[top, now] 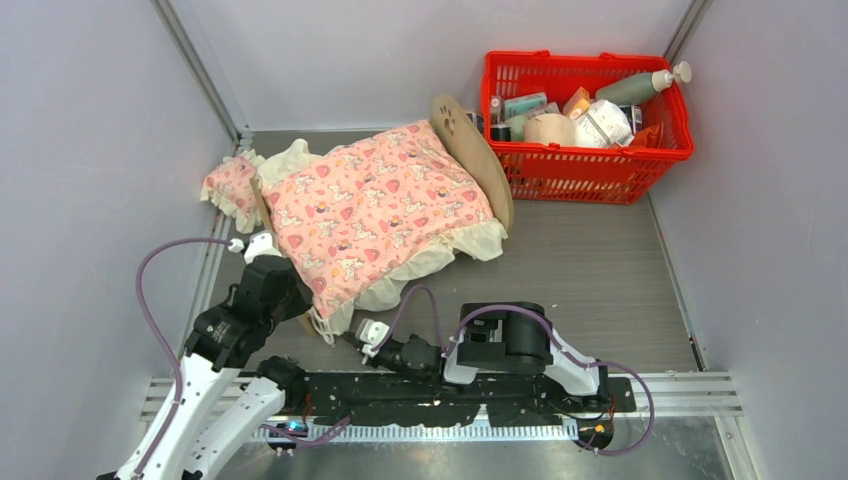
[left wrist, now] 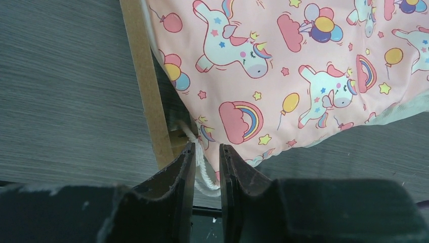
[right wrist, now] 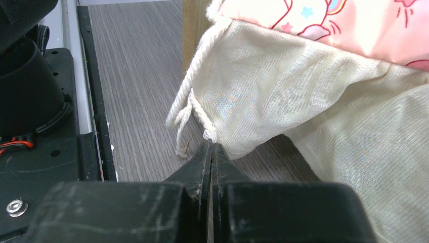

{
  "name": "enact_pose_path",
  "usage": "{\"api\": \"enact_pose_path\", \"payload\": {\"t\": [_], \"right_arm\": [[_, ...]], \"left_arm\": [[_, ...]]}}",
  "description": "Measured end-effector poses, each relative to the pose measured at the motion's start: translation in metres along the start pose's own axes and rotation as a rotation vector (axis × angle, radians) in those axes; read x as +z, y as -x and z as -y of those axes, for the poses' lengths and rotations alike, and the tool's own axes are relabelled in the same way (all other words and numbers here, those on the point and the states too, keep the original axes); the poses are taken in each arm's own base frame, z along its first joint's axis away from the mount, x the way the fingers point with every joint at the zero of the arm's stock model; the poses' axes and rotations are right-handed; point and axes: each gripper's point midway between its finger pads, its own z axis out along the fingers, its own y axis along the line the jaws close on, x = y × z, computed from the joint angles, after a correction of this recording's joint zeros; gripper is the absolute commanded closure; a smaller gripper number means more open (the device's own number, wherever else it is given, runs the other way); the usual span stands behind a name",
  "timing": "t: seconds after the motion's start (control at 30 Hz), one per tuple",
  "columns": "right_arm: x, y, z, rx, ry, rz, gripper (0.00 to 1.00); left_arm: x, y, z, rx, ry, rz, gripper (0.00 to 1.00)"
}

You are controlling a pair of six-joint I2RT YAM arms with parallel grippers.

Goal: Set up the pet bed
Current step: Tie the ropes to the bed frame.

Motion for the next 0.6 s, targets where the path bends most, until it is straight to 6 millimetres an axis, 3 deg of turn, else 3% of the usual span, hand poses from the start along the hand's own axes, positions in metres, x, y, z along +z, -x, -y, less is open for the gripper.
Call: {"api": "enact_pose_path", "payload": {"t": [0.37,0.6], "right_arm": [[0.0,0.0,0.0,0.004,0.001,0.001,0.95],[0.0,0.0,0.0,0.006,0.001,0.002,0.95]], "left_arm": [[0.006,-0.011,-0.003,-0.012,0.059,-0.04,0.74],[0.006,-0.016,-0.009,0.002,0.099,-0.054,0.69]]}}
